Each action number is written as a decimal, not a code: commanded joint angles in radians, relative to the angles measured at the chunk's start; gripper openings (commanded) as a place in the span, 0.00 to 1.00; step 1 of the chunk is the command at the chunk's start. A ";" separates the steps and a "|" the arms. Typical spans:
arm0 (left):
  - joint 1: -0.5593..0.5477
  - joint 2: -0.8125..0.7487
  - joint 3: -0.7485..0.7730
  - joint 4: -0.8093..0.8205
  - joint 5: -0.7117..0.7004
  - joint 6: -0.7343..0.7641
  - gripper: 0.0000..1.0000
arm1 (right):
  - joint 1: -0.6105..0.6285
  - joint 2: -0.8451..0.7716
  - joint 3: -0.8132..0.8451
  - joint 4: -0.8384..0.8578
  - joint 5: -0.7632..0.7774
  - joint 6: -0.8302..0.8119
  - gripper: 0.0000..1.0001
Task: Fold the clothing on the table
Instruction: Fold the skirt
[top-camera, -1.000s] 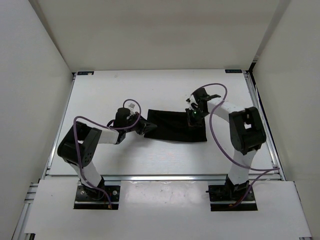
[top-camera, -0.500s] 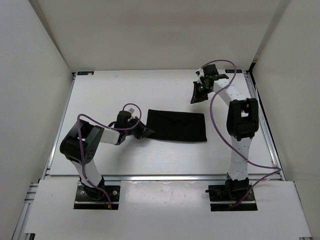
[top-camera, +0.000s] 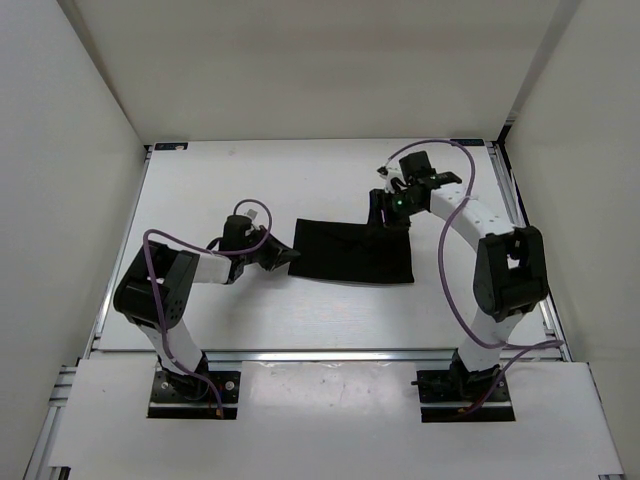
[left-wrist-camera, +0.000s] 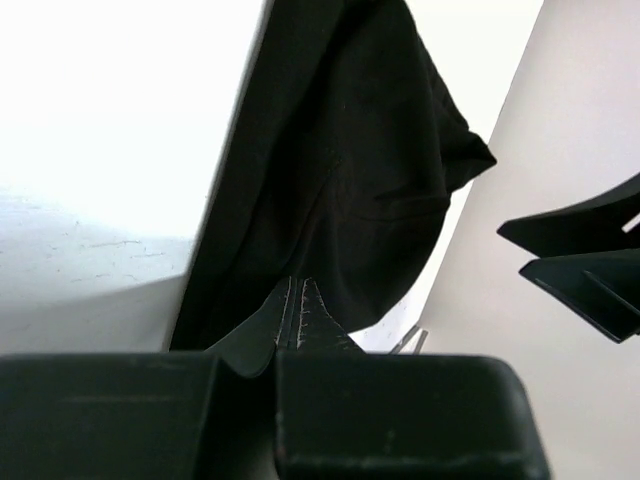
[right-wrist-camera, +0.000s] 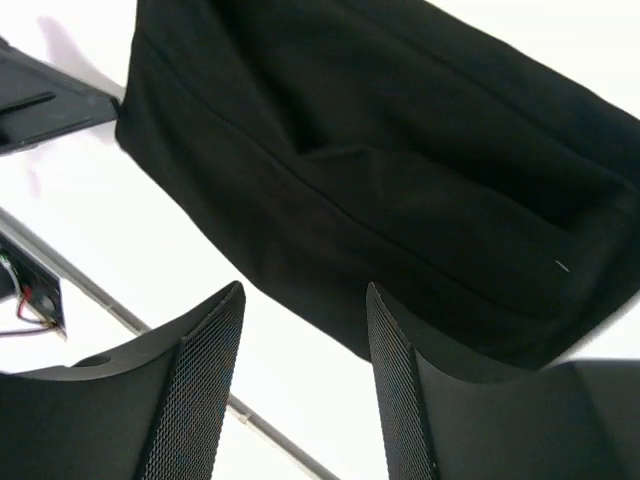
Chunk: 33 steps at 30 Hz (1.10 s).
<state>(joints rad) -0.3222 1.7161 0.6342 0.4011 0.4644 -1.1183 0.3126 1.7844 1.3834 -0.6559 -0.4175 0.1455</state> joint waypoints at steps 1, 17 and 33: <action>-0.011 -0.042 -0.016 0.008 0.019 0.023 0.00 | 0.029 0.047 0.017 0.050 -0.050 -0.059 0.58; 0.006 -0.128 -0.076 -0.064 0.049 0.055 0.00 | 0.114 0.262 0.259 0.036 0.079 -0.391 0.51; 0.022 -0.170 -0.136 -0.059 0.040 0.041 0.00 | 0.131 0.300 0.186 0.075 0.002 -0.397 0.14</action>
<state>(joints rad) -0.3080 1.6020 0.5236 0.3416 0.4988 -1.0843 0.4431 2.0796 1.5719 -0.6003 -0.3958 -0.2321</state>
